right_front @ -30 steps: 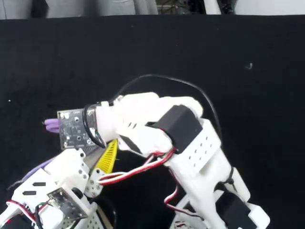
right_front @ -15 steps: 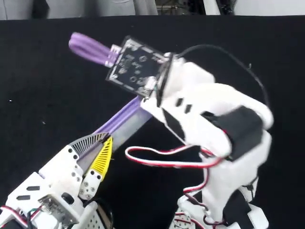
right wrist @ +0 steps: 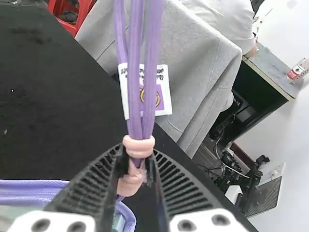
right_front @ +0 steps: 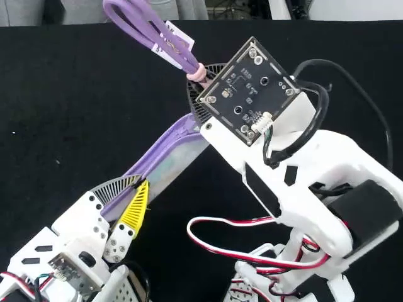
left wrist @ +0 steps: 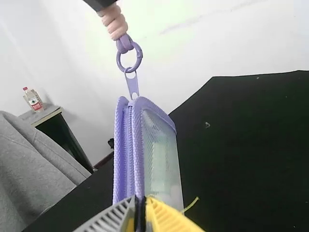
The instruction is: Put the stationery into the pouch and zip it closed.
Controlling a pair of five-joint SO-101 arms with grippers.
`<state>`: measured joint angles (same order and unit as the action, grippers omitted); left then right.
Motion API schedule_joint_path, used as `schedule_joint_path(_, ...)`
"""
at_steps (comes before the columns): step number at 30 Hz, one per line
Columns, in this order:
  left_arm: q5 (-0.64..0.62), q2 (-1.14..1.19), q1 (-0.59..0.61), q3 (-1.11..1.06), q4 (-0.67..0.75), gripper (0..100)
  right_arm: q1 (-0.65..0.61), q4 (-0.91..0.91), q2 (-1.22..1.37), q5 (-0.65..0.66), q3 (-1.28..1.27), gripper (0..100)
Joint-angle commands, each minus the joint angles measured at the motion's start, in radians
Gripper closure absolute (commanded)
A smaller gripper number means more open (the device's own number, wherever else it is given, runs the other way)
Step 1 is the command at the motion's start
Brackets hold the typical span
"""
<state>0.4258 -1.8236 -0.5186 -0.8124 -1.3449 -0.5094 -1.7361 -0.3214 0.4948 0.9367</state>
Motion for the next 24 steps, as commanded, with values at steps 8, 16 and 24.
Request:
schedule_joint_path(8, -0.097, 0.0, 0.01, 0.013, 0.003, 78, -0.037, -0.025, -0.013, 0.012, 0.004, 98.7)
schedule_joint_path(16, -0.071, 0.005, 0.012, 0.13, 0.005, 72, -0.072, -0.026, -0.013, 0.009, 0.002, 98.7)
schedule_joint_path(24, -0.034, 0.006, 0.012, 0.053, 0.072, 72, -0.074, -0.029, -0.013, 0.009, 0.002, 98.7)
